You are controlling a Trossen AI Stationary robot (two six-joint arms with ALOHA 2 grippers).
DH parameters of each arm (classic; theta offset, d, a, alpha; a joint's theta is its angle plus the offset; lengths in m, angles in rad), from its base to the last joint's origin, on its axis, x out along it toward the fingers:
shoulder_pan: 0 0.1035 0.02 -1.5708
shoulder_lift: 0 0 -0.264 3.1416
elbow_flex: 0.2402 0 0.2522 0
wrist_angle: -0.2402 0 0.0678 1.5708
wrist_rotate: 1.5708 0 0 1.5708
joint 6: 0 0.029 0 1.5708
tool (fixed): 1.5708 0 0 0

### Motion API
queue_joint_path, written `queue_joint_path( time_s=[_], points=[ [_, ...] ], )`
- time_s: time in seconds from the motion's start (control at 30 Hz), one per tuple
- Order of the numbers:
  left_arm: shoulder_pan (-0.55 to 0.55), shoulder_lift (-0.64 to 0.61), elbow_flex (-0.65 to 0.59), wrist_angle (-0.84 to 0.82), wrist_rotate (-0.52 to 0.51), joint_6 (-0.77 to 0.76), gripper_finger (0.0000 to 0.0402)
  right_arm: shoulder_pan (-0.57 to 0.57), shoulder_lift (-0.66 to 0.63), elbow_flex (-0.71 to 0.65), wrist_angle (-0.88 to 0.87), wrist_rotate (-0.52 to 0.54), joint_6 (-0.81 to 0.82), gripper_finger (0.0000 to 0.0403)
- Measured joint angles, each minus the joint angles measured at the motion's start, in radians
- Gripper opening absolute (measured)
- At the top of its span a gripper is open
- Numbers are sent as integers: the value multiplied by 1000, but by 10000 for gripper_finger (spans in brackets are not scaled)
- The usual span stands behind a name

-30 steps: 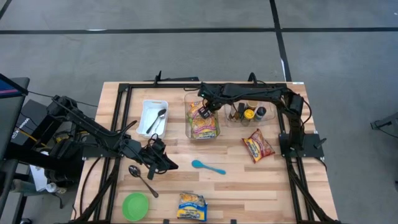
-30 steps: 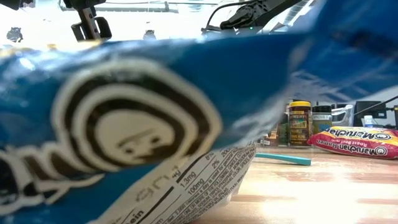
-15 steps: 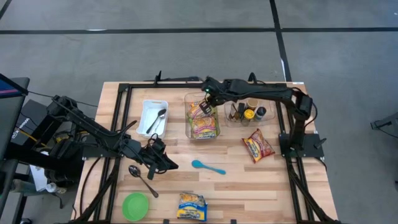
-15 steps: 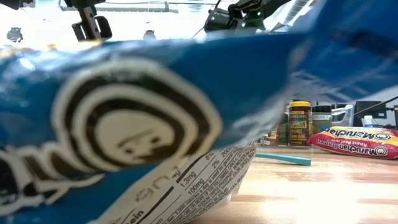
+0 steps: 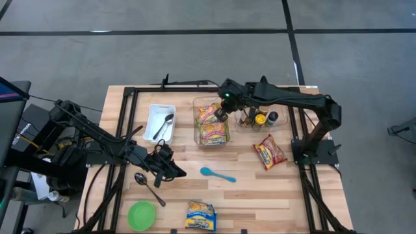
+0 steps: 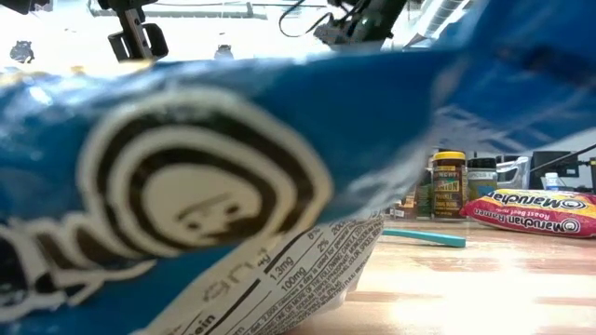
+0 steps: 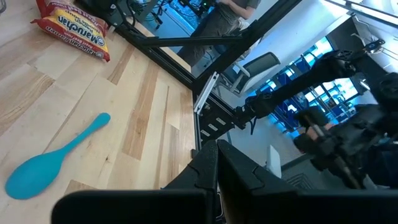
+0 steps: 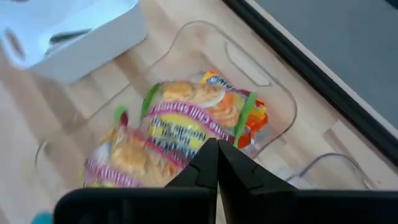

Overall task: Pick & Place Food Item
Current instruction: Put the red noodle pack into the left transparent bin

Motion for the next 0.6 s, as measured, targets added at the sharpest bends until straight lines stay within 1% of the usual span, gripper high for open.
queue_joint_path(
  time_s=[0.17,0.37,0.43,0.6],
  points=[
    [0,0,0,0,0,0,0,56,-64,0,-55,1,-91,0],
    [0,0,0,0,4,0,0,129,-119,0,-174,-1,-104,0],
    [0,0,0,0,4,0,0,149,-125,0,-207,-2,-135,0],
    [0,0,0,0,4,0,0,198,-130,0,-290,-3,-87,0]
  ],
)
